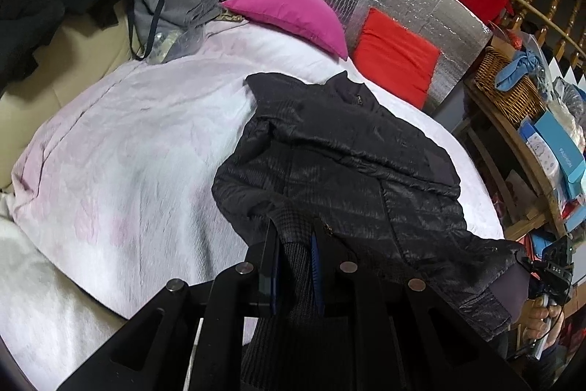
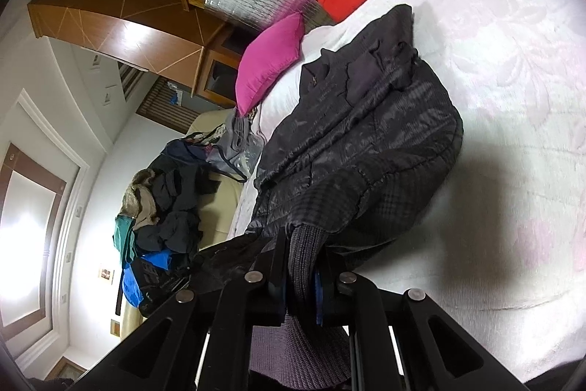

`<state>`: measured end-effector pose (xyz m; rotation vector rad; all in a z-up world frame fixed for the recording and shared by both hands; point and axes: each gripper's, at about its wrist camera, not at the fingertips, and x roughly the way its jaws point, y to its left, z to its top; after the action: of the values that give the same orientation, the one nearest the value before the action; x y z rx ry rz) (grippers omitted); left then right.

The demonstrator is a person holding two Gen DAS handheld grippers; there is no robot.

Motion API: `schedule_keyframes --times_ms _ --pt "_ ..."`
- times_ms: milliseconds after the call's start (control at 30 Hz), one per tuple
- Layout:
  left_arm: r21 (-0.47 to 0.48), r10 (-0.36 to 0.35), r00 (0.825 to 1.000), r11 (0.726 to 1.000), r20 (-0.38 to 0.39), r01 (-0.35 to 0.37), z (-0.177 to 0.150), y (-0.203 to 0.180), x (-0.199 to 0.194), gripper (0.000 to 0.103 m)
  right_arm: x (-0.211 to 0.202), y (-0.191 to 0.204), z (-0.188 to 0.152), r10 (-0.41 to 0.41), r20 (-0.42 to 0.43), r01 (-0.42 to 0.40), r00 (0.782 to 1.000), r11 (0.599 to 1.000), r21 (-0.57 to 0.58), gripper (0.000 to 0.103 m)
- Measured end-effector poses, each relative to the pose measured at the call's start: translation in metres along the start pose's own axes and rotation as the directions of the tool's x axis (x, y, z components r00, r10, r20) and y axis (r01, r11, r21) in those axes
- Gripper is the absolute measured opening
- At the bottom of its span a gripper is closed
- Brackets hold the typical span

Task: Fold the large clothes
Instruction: 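Lay the folded hem over the jacket body near the collar with both tools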

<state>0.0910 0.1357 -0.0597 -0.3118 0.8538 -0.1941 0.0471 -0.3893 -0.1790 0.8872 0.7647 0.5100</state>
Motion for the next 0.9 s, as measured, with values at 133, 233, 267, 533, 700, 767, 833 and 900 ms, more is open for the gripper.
schedule_keyframes --times_ms 133,233,267,533,700,767,833,900 --pt "0.009 -0.003 1.0 1.0 -0.001 0.003 0.002 -0.002 0.003 0.015 -0.001 -0.001 -0.003 -0.02 -0.003 0.02 1.0 1.0 0.0 0.011" --pt "0.015 -0.003 1.0 1.0 -0.003 0.003 0.004 -0.003 0.004 0.015 -0.002 -0.001 -0.004 -0.029 -0.004 0.029 1.0 1.0 -0.001 0.011" --pt "0.016 -0.002 1.0 1.0 -0.004 0.002 0.004 -0.004 0.004 0.015 -0.001 -0.002 -0.004 -0.03 -0.005 0.03 1.0 1.0 0.0 0.011" --pt "0.075 -0.003 1.0 0.997 0.004 0.002 0.027 -0.018 0.006 0.015 -0.003 0.005 0.014 0.003 0.02 -0.003 1.0 1.0 -0.007 0.011" --pt "0.091 -0.009 0.999 0.996 0.04 0.006 0.059 -0.025 0.01 0.015 0.002 0.012 0.042 0.046 0.078 -0.046 0.996 0.999 -0.003 0.011" --pt "0.095 -0.014 0.998 0.995 0.059 0.009 0.071 -0.03 0.01 0.015 0.005 0.015 0.055 0.064 0.097 -0.064 0.993 0.998 0.002 0.01" --pt "0.097 -0.021 0.997 0.995 0.076 0.014 0.083 -0.035 0.01 0.015 0.007 0.02 0.07 0.075 0.114 -0.075 0.991 0.997 -0.005 0.01" --pt "0.099 -0.027 0.995 0.995 0.092 0.018 0.097 -0.04 0.013 0.015 0.01 0.028 0.085 0.077 0.13 -0.075 0.988 0.997 -0.02 0.01"
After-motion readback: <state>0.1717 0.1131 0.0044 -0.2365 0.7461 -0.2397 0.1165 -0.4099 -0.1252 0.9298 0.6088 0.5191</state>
